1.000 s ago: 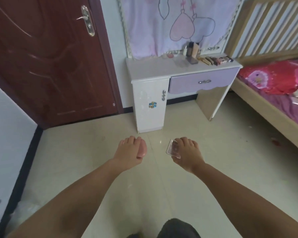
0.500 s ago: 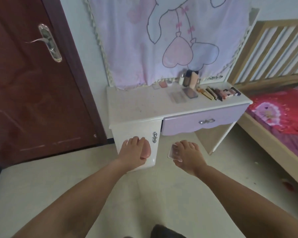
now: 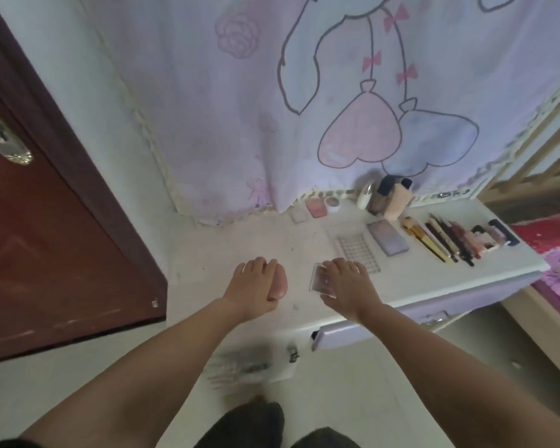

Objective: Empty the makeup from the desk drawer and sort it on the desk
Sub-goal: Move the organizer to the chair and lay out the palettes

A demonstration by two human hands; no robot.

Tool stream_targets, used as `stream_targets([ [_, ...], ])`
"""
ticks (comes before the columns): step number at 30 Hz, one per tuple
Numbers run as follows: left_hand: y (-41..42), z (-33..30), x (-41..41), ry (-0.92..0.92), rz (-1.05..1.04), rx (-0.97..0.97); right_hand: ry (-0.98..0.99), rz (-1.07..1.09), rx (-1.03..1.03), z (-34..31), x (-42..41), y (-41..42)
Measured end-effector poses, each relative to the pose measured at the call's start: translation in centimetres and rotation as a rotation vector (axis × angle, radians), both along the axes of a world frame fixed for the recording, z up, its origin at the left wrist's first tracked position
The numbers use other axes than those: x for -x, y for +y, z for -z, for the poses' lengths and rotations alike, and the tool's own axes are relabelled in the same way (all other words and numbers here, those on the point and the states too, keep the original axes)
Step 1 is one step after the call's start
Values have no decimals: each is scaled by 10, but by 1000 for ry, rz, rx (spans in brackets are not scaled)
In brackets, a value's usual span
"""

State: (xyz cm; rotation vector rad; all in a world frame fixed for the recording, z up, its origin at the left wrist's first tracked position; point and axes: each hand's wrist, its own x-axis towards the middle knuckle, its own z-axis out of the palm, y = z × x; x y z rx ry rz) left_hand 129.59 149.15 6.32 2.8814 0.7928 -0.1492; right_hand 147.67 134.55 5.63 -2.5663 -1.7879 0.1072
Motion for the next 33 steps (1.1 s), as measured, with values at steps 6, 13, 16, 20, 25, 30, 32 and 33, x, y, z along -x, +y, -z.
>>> stream_targets([
  [6, 60, 12, -65, 47, -11, 65, 59, 17, 92, 7, -52, 76],
  [13, 92, 39, -110, 126, -80, 112, 94, -152, 270, 30, -100, 140],
  [16, 100, 49, -116, 161, -109, 128, 123, -193, 318, 37, -111, 151],
  [20, 99, 54, -119, 172, -148, 150, 149, -218, 365, 39, -117, 156],
  [25, 105, 42, -119, 246, -149, 253, 173, -215, 477, 22, -117, 162],
  [30, 124, 4, -136, 140, -46, 186, 164, -51, 374, -21, -122, 158],
  [32, 128, -16, -148, 60, 64, 94, 122, 77, 207, -38, -122, 144],
  [33, 127, -26, -155, 17, 121, 68, 86, 152, 100, -45, -120, 134],
])
